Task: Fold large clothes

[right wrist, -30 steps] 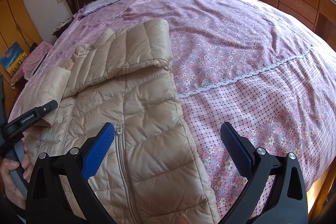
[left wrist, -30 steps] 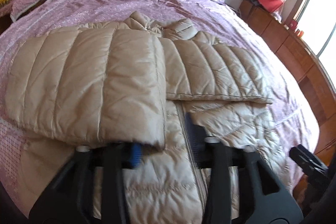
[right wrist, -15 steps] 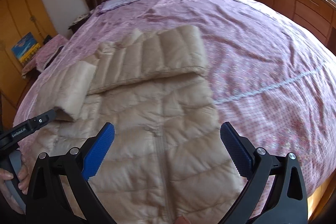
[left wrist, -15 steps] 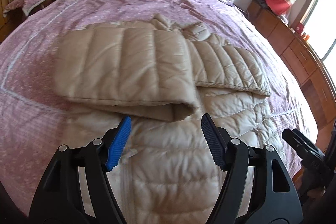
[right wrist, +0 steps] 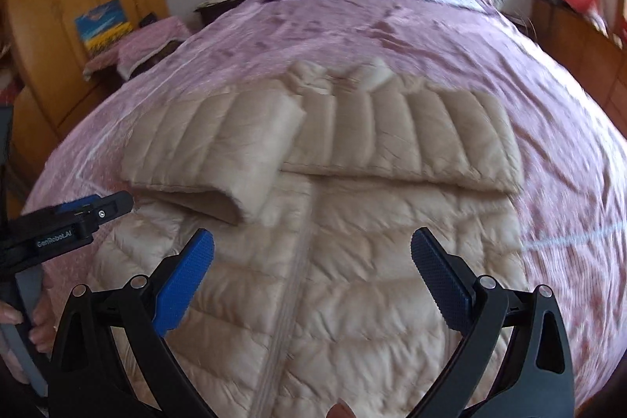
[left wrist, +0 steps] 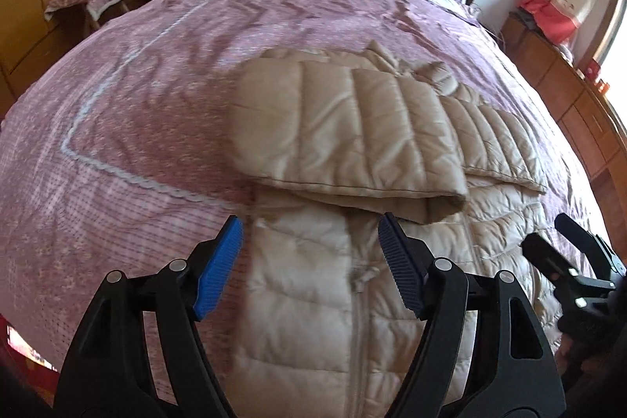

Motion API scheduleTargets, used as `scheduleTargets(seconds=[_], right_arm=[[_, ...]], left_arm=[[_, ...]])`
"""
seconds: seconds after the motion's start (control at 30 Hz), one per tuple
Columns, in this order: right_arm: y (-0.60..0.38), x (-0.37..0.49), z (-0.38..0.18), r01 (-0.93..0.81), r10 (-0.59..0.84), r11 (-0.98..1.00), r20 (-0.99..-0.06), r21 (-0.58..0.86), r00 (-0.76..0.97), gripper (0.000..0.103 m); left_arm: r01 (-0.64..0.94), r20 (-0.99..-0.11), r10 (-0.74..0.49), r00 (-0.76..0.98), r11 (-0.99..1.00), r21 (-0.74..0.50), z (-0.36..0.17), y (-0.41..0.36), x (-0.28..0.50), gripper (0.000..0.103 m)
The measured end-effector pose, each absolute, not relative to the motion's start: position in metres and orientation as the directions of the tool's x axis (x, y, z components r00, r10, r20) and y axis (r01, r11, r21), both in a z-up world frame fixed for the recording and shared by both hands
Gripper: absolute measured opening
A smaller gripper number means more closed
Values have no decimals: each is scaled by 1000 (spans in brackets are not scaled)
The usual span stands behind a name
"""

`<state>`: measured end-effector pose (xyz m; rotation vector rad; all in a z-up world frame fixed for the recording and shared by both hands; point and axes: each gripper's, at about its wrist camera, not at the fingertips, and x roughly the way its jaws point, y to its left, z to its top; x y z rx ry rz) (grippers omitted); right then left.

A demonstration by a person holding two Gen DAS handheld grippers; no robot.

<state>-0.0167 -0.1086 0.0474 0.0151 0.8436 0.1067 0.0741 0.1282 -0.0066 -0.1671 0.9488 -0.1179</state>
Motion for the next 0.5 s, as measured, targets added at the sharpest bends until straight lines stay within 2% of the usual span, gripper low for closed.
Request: scheduleTargets(seconds=[0.17,0.5], right_arm=[[-69,0,34,-155,62,987,-757,-53,651,97],[-13,26,14,-211,-63,925,-674,-317,736,95]], left_arm=[[-22,-805,-149,574,980,-197,-13,148,74,72],[-80,-808,-143,572,970,-229,-23,176,70,72]])
